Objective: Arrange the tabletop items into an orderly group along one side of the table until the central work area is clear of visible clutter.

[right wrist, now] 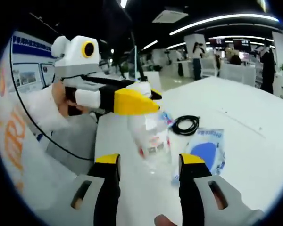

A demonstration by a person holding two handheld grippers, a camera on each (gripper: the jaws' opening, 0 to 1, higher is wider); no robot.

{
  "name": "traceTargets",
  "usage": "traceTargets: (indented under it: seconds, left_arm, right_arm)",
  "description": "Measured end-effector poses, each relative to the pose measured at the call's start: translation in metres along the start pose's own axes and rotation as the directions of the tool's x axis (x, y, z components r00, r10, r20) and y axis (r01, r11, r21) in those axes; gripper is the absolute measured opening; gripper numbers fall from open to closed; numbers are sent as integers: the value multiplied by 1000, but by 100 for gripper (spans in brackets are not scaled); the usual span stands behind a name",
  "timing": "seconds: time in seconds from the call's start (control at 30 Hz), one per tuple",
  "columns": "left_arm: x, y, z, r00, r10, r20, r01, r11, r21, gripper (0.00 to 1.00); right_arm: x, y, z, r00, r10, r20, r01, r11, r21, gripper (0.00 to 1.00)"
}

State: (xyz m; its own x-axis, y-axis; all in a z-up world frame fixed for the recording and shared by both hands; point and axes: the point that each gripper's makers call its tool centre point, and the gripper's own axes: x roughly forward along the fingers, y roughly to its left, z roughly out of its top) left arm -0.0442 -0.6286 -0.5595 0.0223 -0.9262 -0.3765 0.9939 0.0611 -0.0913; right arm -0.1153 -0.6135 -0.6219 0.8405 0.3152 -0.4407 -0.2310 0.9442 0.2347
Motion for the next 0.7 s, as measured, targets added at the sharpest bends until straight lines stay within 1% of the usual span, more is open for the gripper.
traceTargets:
  seconds: [0.1, 0.17, 0.27, 0.33, 0.4, 0.47, 0.5, 0.53, 0.63, 0.7]
  left_arm:
    - [-3, 21, 3, 1000, 23, -5, -23, 1000, 13, 22]
    - [-6, 31, 10, 999, 38, 4, -38, 999, 33, 22]
    - [-7, 53, 17, 999, 45, 16, -46, 999, 6, 22]
    - [-9, 69, 24, 998, 50, 25, -50, 999, -11, 22]
    - [-11, 83, 33, 997, 58, 42, -57, 998, -13, 22]
    - [-11, 96, 39, 997, 57, 54, -57, 998, 0, 22]
    - [-11, 102, 40, 997, 60, 48, -60, 998, 6, 22]
    - [-10, 112, 42, 996, 76, 41, -76, 997, 11, 22]
    - [-9, 128, 45, 995, 93, 37, -94, 995, 36, 22]
    - [-7, 136, 45, 994, 101, 33, -103, 994, 47, 22]
  right_arm:
    - [-10, -3, -9, 1000, -6, -5, 6, 1000, 12, 51]
    - [-18, -5, -16, 1000, -16, -6, 16, 999, 36, 52]
    - [-30, -7, -26, 1000, -31, 5, 30, 997, 75, 51]
    - [-38, -9, -36, 999, -40, -2, 40, 993, 110, 51]
    - [-45, -7, -46, 999, -39, -17, 41, 994, 102, 50]
    - [-52, -7, -56, 997, -55, -54, 59, 996, 71, 50]
    - [-54, -6, -58, 996, -60, -59, 64, 996, 66, 51]
    - [-57, -7, -60, 996, -65, -60, 69, 995, 73, 52]
    - [-60, -8, -62, 996, -70, -49, 75, 991, 110, 52]
    - [-59, -10, -62, 996, -76, -51, 81, 990, 116, 52]
